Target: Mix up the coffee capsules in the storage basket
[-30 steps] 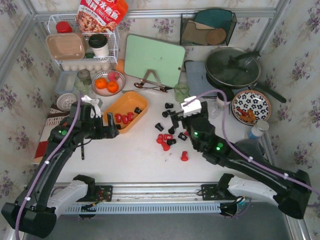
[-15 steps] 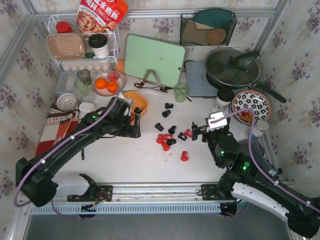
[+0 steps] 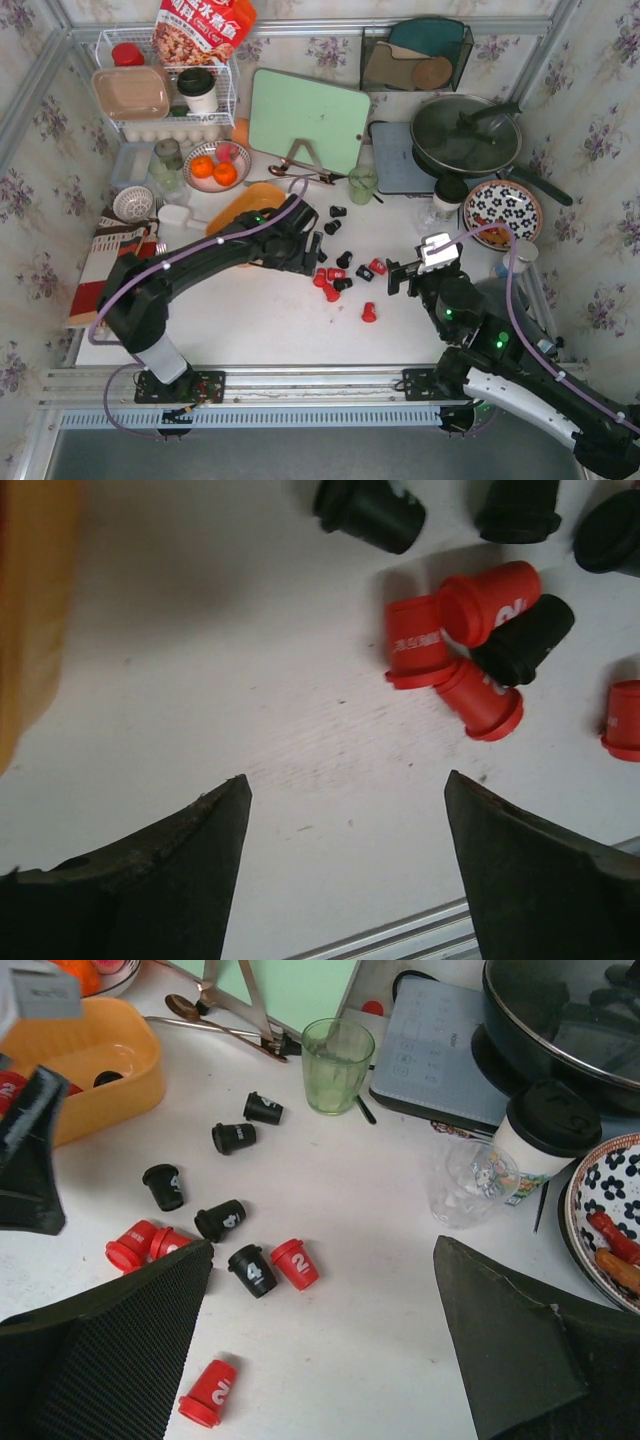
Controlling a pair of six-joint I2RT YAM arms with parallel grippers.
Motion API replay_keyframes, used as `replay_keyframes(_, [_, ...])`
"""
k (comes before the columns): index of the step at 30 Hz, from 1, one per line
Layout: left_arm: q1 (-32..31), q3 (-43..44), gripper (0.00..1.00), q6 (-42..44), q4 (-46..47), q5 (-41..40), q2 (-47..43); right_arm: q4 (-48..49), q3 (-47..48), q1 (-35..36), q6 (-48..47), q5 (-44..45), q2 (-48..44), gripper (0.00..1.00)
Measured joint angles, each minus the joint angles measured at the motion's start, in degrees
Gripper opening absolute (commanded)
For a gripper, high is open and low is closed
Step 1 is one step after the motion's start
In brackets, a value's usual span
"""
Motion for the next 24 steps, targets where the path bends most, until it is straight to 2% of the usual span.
replay_keyframes(3, [-1.38,2.32,0.68,-0.46,0.76,0.28,4.02,-0.02,-0.68,0.00,0.59,-0.81,-1.05,1.00])
replay_keyframes(9, [-3.28,7.41,0.65,-0.87,2.23,0.81,11.13,0.00,-0.87,0.00,0.87,-2.45,-1.33,1.00])
replay_keyframes(11, [-3.61,8.48,0.60,-0.90,2.23,0.50,12.66,-0.02,-0.87,0.02,0.90,-2.60,-1.42,1.00])
replay_keyframes(24, [-4.04,10.40,0.57,-1.44,1.38,-1.20,19.28,0.00,-1.44,0.00,1.01,-2.97,-2.19,1.00])
